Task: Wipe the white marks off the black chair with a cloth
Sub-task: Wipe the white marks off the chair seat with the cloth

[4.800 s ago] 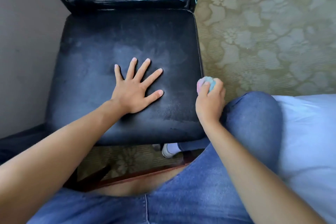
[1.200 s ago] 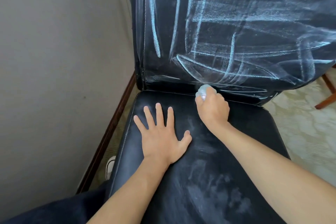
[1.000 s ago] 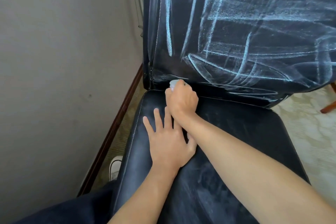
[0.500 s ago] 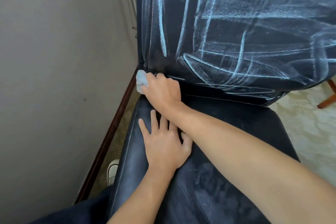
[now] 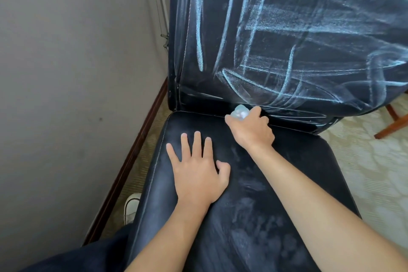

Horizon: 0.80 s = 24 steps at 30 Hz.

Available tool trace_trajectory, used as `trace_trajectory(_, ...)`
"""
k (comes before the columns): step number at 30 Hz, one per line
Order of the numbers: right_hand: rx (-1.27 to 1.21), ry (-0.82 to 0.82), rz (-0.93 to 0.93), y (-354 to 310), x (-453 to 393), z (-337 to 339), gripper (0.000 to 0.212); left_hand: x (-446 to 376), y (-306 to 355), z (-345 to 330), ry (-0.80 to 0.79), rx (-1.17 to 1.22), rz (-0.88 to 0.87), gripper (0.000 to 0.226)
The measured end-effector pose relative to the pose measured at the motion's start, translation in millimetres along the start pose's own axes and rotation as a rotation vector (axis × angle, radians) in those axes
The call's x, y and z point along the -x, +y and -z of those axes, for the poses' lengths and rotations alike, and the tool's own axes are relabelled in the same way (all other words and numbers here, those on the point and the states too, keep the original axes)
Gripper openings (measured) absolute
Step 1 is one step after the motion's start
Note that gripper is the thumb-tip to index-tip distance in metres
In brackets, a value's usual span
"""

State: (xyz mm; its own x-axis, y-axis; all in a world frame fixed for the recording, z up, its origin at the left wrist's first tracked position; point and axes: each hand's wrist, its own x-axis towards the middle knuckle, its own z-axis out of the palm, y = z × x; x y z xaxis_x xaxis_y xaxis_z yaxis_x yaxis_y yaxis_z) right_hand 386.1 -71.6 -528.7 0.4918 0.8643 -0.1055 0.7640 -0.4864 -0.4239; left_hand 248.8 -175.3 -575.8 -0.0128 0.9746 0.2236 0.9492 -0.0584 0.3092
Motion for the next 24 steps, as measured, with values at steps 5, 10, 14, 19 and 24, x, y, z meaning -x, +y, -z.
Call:
trace_trajectory(5,0.012,0.066,0.312,-21,31,-17,0.040,0,-1,-1,0.007,0.007,-0.010,0.067)
trace_trajectory(10,0.117,0.444,0.908,-80,39,-33,0.032,1,-3,-2,0.032,0.023,-0.009,0.061)
trace_trajectory(14,0.174,0.608,0.818,-87,24,-33,0.036,0,-2,-2,0.007,0.010,-0.001,0.067)
trace_trajectory(19,0.056,0.350,0.249,-5,4,-15,0.047,2,-4,-3,0.015,0.021,0.003,0.067)
trace_trajectory(24,-0.129,0.363,-0.199,45,-12,6,0.045,1,0,-1,0.023,0.034,0.003,0.065)
